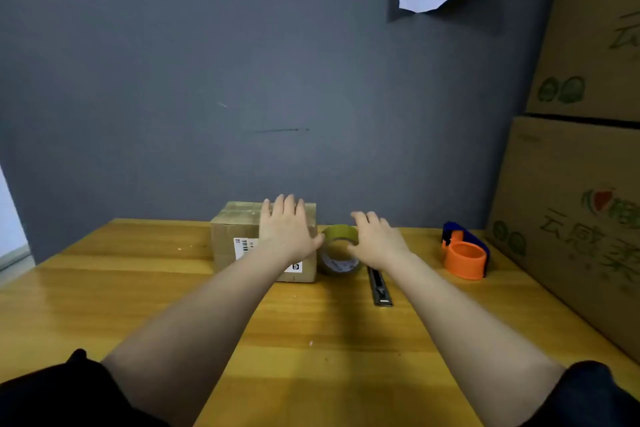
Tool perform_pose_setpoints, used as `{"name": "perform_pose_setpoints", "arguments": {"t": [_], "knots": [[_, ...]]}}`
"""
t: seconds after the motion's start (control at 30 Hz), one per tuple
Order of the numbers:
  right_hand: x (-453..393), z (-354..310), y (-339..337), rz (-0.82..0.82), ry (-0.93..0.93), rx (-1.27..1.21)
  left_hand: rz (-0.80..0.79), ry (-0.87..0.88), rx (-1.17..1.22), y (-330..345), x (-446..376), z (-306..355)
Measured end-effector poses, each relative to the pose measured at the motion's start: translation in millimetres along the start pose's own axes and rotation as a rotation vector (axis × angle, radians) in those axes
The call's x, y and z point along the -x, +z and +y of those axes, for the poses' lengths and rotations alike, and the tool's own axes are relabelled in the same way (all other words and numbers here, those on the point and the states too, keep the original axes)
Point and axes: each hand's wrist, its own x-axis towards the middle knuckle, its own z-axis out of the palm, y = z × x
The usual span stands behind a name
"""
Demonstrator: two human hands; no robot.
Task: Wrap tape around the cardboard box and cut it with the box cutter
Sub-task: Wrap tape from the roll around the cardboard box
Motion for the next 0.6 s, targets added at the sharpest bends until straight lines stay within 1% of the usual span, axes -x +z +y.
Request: {"name": "perform_pose_setpoints", "arguments": {"t": [0.1, 0.23, 0.33, 0.43, 0.53, 0.6], "knots": [[-8, 0, 13, -0.027, 0.023, -0.041, -0.009, -0.065, 0.001, 12, -8, 1], [-15, 1, 26, -0.051, 0.036, -0.056, -0.014, -0.104, 0.035, 25, -12, 4], [-17, 2, 30, -0.042, 0.025, -0.055, 0.021, -0.132, 0.052, 28, -12, 0], [-16, 3, 32, 0.008, 0.025, -0.046, 0.058, -0.117, 0.013, 27, -11, -2], [-14, 4, 31, 0.078, 0.049, -0.074, 0.045, -0.116, 0.032, 23, -10, -3], [-11, 5, 29, 0.089, 0.039, -0.074, 0.031, -0.102, 0.050, 22, -7, -5]]}}
